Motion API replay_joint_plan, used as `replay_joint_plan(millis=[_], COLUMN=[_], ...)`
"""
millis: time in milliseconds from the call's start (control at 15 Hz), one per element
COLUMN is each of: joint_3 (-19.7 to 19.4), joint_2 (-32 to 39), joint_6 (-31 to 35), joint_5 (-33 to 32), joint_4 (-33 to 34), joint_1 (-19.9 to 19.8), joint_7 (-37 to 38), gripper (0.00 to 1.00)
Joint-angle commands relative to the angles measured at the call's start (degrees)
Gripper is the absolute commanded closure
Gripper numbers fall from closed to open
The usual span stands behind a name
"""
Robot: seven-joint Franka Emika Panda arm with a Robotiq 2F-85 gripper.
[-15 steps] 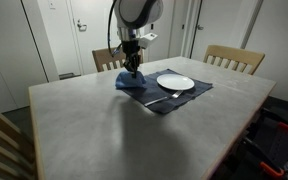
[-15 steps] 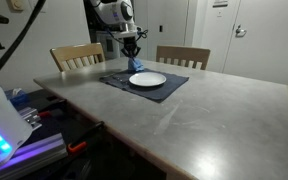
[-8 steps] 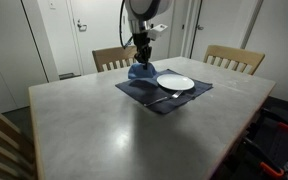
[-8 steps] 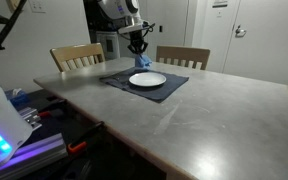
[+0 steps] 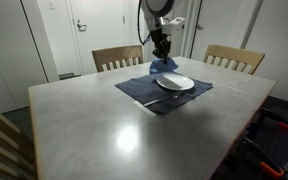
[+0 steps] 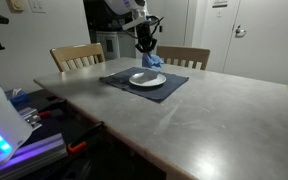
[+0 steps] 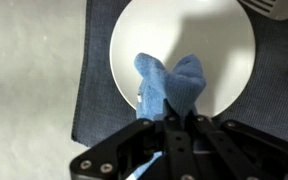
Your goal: Put the fork on the blue mat, wipe the plate with the cloth, and then put the fork back on the plate
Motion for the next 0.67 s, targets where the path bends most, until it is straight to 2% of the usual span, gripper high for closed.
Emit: replay_joint_plan(millis=[0,333,600], joint_3=[-0.4,0.3,0.3], joint_2=[-3.9,-4.4,-2.5], joint_6=[-4.2,-5.0,-5.3], joint_5=[-2.7,-2.1,-1.9], joint_4=[-5.5,-9.9,-10.7], joint_1=[-0.5,-1.4,-1.2], joint_7=[4.1,7.1,10.0], gripper=[0.98,0.98,0.98])
